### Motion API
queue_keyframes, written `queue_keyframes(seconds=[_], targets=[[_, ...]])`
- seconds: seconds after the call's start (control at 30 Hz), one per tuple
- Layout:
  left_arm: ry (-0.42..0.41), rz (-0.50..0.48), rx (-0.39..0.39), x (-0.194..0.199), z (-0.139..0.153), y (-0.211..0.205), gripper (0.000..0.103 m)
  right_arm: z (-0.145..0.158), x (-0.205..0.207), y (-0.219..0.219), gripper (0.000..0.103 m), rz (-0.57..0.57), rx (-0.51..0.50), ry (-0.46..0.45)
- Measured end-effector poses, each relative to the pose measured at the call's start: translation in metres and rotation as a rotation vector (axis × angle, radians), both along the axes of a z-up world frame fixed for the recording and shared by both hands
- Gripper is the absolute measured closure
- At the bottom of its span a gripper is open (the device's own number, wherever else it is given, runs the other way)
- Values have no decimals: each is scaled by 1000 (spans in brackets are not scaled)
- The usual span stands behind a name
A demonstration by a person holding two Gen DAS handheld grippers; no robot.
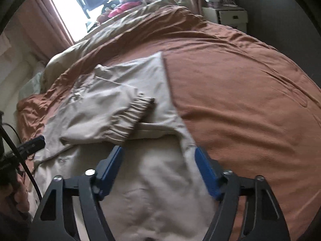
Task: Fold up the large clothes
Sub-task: 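Lay the sleeve across the jacket body with the right tool and release, then grasp the elastic sleeve cuff with the left tool and lift it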
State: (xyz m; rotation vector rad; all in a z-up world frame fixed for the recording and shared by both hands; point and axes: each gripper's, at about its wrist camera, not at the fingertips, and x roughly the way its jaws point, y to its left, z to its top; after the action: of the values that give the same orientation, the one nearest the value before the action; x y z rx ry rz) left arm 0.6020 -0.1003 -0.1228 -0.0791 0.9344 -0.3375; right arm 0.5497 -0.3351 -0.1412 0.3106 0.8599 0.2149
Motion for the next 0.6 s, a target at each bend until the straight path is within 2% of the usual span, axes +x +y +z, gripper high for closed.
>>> queue_keyframes(seconds=[0.2, 0.37, 0.53, 0.6], targets=[[40, -63, 27, 26, -7, -55, 27, -7, -7, -14, 38, -19, 16, 13], [85, -130, 49, 44, -25, -102, 27, -14, -9, -33, 39, -25, 36, 17], [134, -145, 119, 59, -53, -130, 27, -14, -12, -47, 39, -21, 58, 11], [152, -144, 174, 61, -66, -135, 27, -14, -14, -52, 39, -19, 60, 6]])
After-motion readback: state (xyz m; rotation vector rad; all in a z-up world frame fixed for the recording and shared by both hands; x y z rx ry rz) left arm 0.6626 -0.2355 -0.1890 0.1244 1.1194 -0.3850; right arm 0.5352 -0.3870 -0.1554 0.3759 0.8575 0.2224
